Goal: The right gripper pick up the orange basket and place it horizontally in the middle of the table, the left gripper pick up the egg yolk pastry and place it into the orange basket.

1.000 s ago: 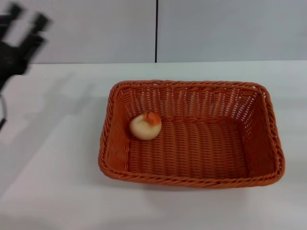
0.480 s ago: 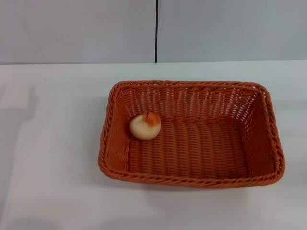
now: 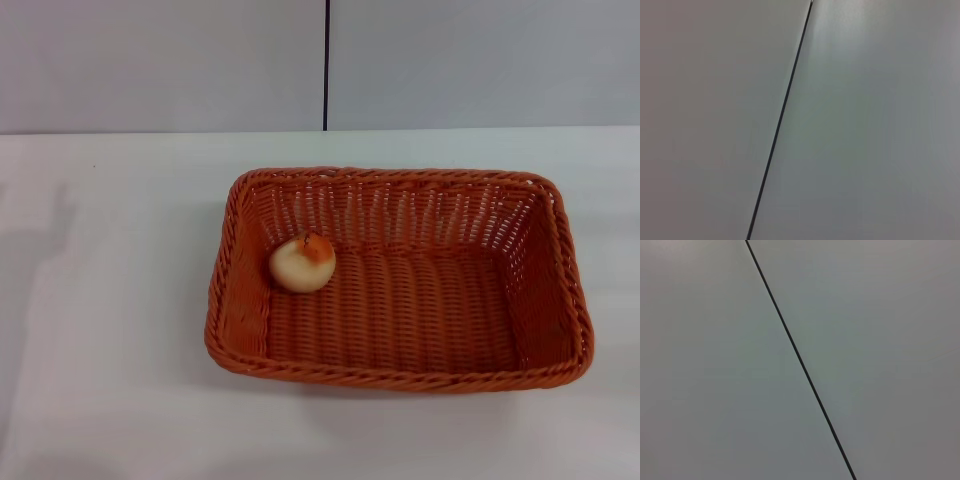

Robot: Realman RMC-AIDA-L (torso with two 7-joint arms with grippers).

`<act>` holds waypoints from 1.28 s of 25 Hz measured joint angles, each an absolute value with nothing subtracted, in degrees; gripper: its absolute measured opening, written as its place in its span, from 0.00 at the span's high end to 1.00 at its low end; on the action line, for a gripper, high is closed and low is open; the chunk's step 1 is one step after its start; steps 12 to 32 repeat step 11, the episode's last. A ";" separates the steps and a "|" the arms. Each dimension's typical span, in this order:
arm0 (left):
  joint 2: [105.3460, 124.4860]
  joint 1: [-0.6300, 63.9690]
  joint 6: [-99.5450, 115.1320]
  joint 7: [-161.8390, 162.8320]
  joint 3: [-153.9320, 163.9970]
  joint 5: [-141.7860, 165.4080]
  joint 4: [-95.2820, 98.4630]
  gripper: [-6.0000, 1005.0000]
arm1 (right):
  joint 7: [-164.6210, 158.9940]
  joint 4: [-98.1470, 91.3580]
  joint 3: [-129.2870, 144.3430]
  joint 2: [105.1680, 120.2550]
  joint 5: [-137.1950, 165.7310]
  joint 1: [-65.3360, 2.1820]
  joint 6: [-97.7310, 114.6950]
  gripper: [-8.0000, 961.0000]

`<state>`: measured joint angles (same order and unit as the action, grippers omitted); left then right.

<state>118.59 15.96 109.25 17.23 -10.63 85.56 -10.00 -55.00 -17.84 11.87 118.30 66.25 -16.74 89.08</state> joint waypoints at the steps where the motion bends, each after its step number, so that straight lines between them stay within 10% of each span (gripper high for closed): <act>1: 118.59 15.96 109.25 17.23 -10.64 85.63 -10.04 0.23 | -55.01 -17.84 11.89 118.30 66.24 -16.72 89.14 0.39; 32: 118.56 16.39 109.25 16.91 -10.57 85.69 -10.18 0.23 | -54.83 -17.84 11.88 118.68 66.25 -16.74 89.22 0.39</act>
